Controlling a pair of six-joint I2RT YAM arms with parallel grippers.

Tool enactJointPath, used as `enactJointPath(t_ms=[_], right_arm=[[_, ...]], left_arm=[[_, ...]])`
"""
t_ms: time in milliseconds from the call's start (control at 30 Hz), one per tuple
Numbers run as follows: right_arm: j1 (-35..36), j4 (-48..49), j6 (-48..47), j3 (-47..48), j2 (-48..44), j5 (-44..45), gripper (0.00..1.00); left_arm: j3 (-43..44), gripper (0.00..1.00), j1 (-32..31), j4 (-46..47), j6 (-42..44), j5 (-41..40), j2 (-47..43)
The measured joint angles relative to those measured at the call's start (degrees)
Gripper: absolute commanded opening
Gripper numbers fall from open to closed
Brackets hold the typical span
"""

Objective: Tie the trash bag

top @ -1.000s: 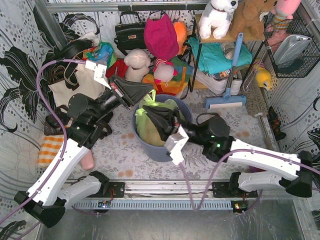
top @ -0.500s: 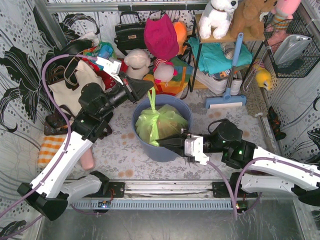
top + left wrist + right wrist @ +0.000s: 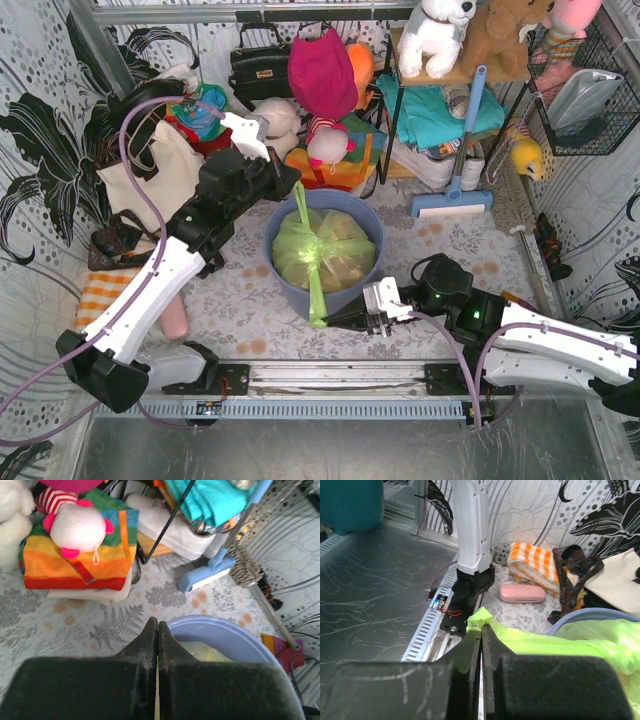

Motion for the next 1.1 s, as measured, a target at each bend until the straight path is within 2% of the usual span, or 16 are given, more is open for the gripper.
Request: enactJointPath(t_ms=[333,367,533,600,833,1100], right_arm=[[0.44,-0.07,5.14,-2.14,-0.90,-4.57,0.00],[0.50,-0.07,5.38,-2.40,-0.96,-4.66,0.00],[0.66,0.02,5.95,-2.82,-1.38,-3.96,0.00],[0.66,0.28,5.92,-2.82,-1.49,-3.23,0.00],[0.66,3.08,5.73,-2.82,-0.52,-1.33,0.00],[0.70,6.10,5.68,-2.82,1.20,-0.07,0.00]], left_arm=[[1.40,0.00,0.22,-3.82,1.22,-5.84,5.55],[1.40,0.02,0.24,-4.07,1.20,-5.92,5.62],[1.75,0.29,0.26,-5.29,0.24,-5.16,3.50],[2.08,0.36,0.26,-6.03,-0.66,-4.24,1.16],[1.90,0.50,0.26,-8.39,-4.68,0.63,-5.97],[-4.20,0.54,0.26,-8.83,-8.61,7.58,-4.79]])
